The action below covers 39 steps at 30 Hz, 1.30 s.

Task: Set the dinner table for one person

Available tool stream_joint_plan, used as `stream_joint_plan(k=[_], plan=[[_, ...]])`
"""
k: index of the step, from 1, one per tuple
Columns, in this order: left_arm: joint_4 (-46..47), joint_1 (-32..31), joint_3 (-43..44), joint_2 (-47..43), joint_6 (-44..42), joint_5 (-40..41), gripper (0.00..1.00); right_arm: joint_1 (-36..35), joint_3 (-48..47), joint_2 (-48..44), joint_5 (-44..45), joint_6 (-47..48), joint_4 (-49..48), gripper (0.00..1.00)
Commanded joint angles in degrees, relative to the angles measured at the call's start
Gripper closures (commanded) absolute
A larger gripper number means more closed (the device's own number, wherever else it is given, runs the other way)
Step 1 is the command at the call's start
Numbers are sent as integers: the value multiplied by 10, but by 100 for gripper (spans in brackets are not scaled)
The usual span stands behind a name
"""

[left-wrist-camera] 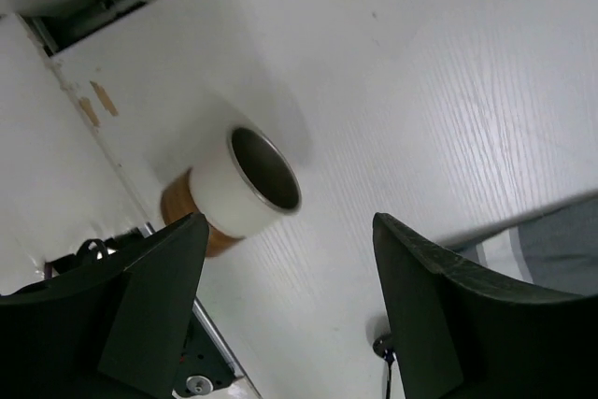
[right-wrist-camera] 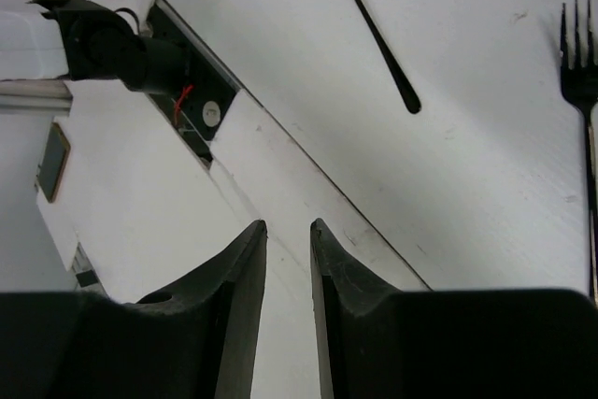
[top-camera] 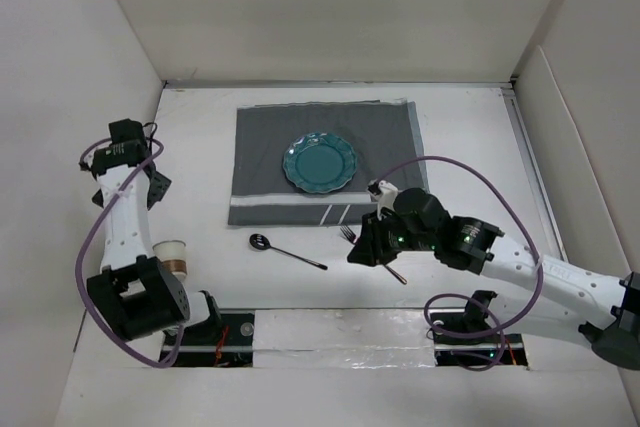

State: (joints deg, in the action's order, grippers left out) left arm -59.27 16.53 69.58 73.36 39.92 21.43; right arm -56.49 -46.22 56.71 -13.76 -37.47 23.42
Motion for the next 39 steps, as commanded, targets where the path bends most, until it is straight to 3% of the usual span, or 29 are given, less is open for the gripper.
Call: stream_joint_plan(k=[1,7,10,13,20,25,34,39], plan=[[-14,23,40,37,-60,3,33,17,2,-1,0,28,25,68],[-19,68,2,85,-78,-67,36,47,2,16,-23,52,24,68],[-13,68,15,93,-90,-115,32,62,9,28,-45,56,16,68],[-34,32,24,119,-91,-101,27,62,22,40,-70,51,-9,68],[-48,-66,21,114,-69,-126,24,67,32,73,-93,47,-43,68],[-53,-185,20,126,-26,-129,24,73,31,83,-99,45,-47,66],[-5,-193,-57,50,-23,-180,31,78,31,93,-108,46,-52,54],[43,-193,-51,-32,-12,-177,51,83,18,136,-150,35,-108,46]])
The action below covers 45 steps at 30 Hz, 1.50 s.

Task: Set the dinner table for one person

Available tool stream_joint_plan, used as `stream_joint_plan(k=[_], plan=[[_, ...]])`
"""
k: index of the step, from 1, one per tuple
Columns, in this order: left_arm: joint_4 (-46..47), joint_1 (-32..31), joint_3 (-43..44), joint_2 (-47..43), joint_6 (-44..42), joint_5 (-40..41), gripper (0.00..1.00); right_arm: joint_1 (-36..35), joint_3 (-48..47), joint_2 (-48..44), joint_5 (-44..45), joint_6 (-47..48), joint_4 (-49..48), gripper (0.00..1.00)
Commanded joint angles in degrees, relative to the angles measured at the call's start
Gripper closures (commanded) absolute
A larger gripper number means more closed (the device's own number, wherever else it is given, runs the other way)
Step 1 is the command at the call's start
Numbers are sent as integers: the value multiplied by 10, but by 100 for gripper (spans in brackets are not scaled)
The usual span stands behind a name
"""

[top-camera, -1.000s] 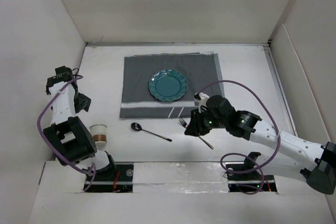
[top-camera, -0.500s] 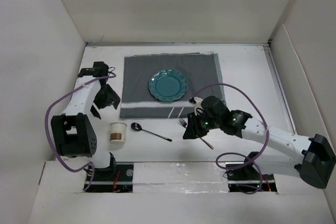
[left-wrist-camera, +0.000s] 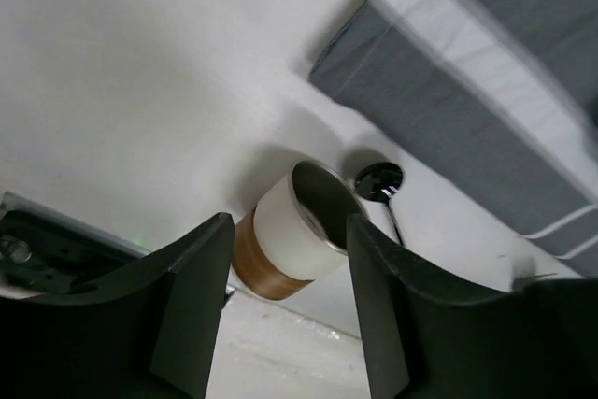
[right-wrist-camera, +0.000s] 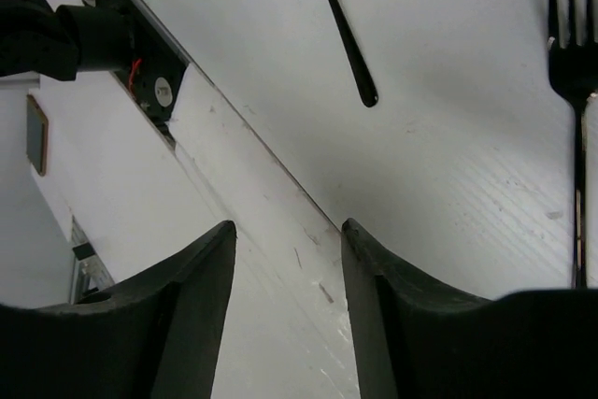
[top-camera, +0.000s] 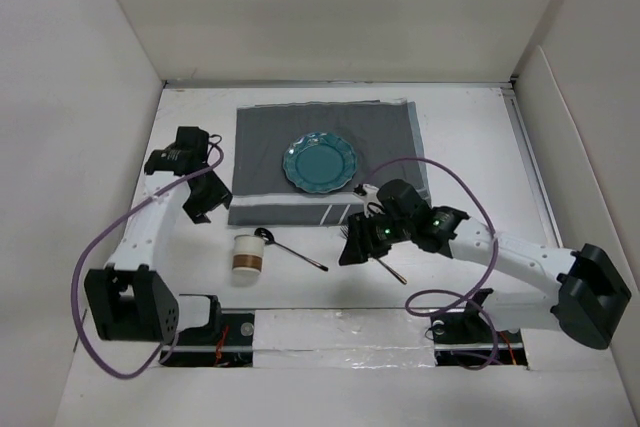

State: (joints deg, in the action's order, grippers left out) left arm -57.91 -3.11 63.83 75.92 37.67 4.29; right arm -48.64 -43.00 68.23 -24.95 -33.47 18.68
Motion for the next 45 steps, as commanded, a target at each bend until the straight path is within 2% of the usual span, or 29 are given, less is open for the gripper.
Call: stream_joint_plan(k=[1,2,4,6,7,8,9,14,19,22,23,25,31,38,39,40,42,44,45], plan=[[38,3,9,-65,9,-10,54,5,-22,30,-62,-7,-88,44],[52,3,11,-70,5,-19,59,0,-29,44,-70,-12,-102,41],[65,3,12,-77,-7,-31,62,-8,-65,87,-94,-5,-124,41],[84,3,13,-89,-17,-38,72,-22,-97,125,-100,-5,-144,40],[106,3,10,-98,-20,-39,79,-22,-138,170,-111,2,-155,40],[113,3,10,-103,-22,-39,96,-22,-163,194,-114,7,-154,40],[123,3,15,-114,-30,-64,100,-22,-187,217,-116,9,-156,40],[151,3,25,-157,-50,-104,100,-15,-354,381,-154,53,-118,39],[153,3,8,-218,-63,-121,99,-9,-437,476,-211,76,-65,37],[155,3,-5,-241,-68,-133,83,-15,-460,502,-208,94,-41,37],[155,3,-8,-246,-73,-133,73,-15,-462,504,-207,94,-40,37],[154,3,-14,-254,-79,-134,65,-15,-466,513,-218,93,-36,37],[158,3,-26,-269,-83,-136,63,-15,-460,524,-249,96,-21,40],[162,3,-40,-271,-82,-127,63,-33,-438,517,-261,108,9,54],[164,3,-38,-272,-82,-126,63,-38,-433,512,-255,111,16,65],[164,3,-38,-272,-82,-126,63,-38,-433,512,-255,111,16,65],[169,3,-39,-272,-80,-127,63,-38,-430,502,-247,106,19,78],[171,3,-40,-272,-78,-129,63,-38,-430,486,-244,98,19,96],[174,3,-41,-272,-78,-132,63,-38,-437,480,-235,90,28,100]])
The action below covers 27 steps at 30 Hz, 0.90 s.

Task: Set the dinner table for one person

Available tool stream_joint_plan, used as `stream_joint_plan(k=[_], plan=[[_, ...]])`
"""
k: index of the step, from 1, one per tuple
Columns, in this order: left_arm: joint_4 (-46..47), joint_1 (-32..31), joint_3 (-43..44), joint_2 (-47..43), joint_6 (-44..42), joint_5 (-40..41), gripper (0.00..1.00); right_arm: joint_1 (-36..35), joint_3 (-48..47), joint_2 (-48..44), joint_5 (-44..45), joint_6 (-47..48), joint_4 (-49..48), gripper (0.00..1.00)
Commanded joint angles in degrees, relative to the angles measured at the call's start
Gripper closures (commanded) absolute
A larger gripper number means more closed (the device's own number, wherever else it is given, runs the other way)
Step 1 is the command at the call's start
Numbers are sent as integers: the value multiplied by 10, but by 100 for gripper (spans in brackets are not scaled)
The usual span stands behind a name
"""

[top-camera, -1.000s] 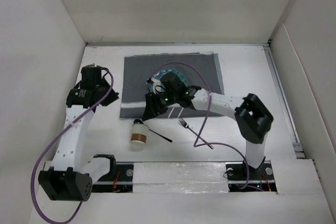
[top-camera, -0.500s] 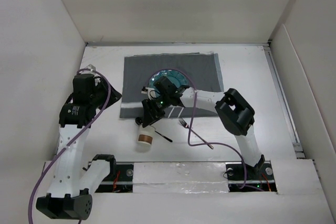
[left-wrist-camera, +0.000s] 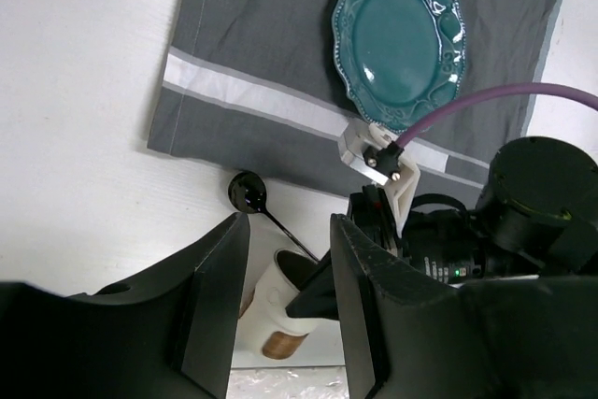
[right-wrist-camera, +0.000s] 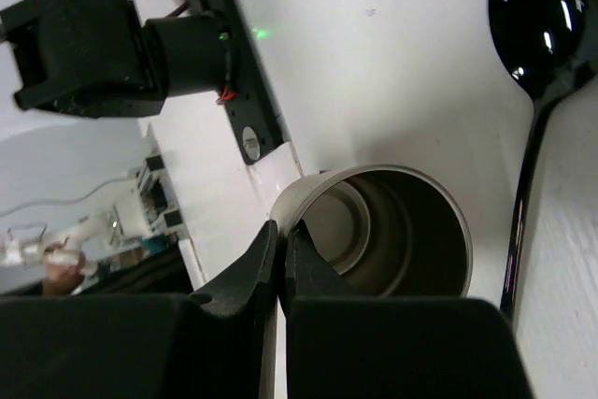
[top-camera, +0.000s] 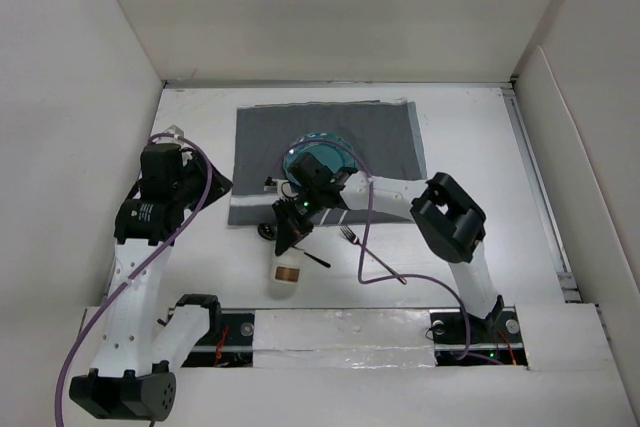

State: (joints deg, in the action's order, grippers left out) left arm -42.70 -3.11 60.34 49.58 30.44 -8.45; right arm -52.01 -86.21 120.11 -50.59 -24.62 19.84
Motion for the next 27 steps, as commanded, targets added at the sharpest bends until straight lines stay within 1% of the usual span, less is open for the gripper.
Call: stream_joint_plan(k=[1,3,5,6,8,9,11,12,13,14,15,16,17,18,19,20,21,22,23,24,26,27], plan=[[23,3,-4,-9,-6,-4,63,-5,-11,-45,22,-2,27,100],[24,3,-2,-11,-8,-9,63,-5,-33,-79,12,-15,48,100],[22,3,1,-15,-16,-12,63,-5,-54,-109,22,-29,57,100],[20,3,3,-16,-19,-17,63,15,-62,-138,38,-37,53,100],[22,3,0,-25,-28,-24,62,46,-88,-160,67,-73,43,100],[19,3,-2,-28,-32,-30,62,87,-98,-166,97,-80,36,100],[20,3,-9,-44,-35,-34,62,129,-153,-172,154,-82,48,100],[23,-2,-14,-49,-34,-44,62,147,-178,-168,228,-76,81,100],[24,-14,-21,-55,-30,-46,62,182,-240,-150,265,-69,100,100],[30,-15,-35,-64,-28,-53,62,198,-268,-140,302,-52,116,100],[38,-20,-45,-70,-22,-67,62,212,-295,-128,379,-48,142,100],[41,-25,-53,-73,-20,-74,62,239,-322,-116,414,-43,154,100],[45,-30,-69,-81,-19,-79,62,252,-372,-88,443,-34,164,100],[51,-38,-78,-85,-17,-87,62,263,-397,-72,502,-32,186,100],[55,-38,-84,-90,-13,-90,62,273,-424,-55,537,-30,201,100],[56,-48,-97,-97,-13,-91,62,289,-452,-19,559,-19,213,100],[59,-56,-103,-101,-11,-94,62,295,-499,-1,598,-12,233,100],[59,-56,-108,-105,-7,-96,62,295,-521,16,620,-6,241,100],[61,-63,-118,-112,-6,-96,62,303,-540,46,665,12,247,100],[61,-68,-123,-115,-5,-96,62,303,-564,59,681,21,255,100],[53,-68,-128,-120,-12,-86,62,309,-578,82,705,43,254,100],[40,-68,-128,-123,-13,-64,62,309,-584,103,725,50,253,100]])
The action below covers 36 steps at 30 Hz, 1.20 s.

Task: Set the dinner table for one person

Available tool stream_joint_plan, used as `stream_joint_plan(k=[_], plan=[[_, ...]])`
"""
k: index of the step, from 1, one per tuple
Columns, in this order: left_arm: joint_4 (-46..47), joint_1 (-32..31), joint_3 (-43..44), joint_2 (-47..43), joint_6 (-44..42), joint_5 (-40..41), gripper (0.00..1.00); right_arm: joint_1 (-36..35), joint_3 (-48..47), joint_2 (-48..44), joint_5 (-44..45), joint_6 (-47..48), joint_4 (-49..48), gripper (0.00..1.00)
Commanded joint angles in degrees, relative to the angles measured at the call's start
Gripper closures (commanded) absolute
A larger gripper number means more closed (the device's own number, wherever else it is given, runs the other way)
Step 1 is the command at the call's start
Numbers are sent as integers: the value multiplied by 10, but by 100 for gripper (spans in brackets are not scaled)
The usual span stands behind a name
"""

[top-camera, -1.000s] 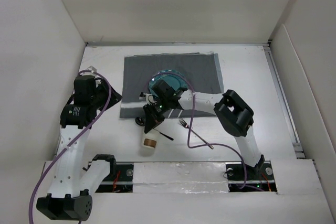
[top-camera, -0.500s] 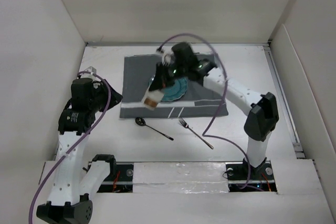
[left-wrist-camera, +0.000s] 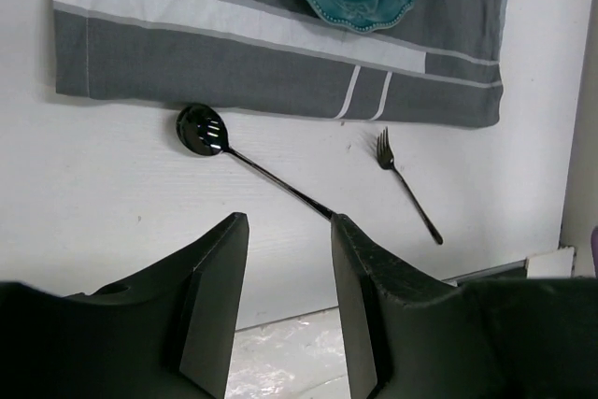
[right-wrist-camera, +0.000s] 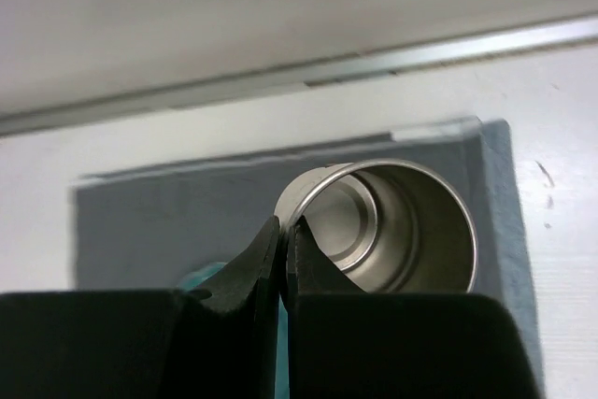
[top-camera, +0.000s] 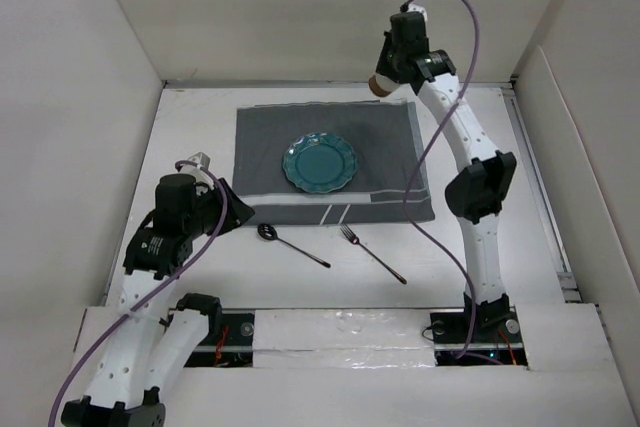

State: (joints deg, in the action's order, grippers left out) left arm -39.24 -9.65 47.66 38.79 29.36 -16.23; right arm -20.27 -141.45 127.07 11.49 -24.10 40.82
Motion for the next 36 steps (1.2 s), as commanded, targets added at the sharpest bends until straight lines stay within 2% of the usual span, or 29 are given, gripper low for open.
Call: stream_joint_plan(k=[1,6,16,29,30,31,33,34,36], plan=[[1,-17,-1,-16,-4,27,62,-3,-38,43,115,52,40,100],[-24,-40,6,-6,-19,88,62,-3,-56,98,162,92,33,100],[14,-46,17,57,-23,67,62,20,-49,152,144,101,23,100],[48,-46,6,89,-25,69,62,15,-59,199,116,90,19,100],[51,-46,4,89,-24,68,62,15,-57,199,119,90,21,97],[52,-46,3,89,-25,67,62,9,-54,199,122,90,22,86],[56,-46,-2,90,-23,66,62,9,-49,197,133,89,24,72],[57,-46,-3,89,-22,66,62,9,-49,196,137,89,26,61],[57,-46,-2,89,-21,65,62,9,-59,185,140,86,31,53]])
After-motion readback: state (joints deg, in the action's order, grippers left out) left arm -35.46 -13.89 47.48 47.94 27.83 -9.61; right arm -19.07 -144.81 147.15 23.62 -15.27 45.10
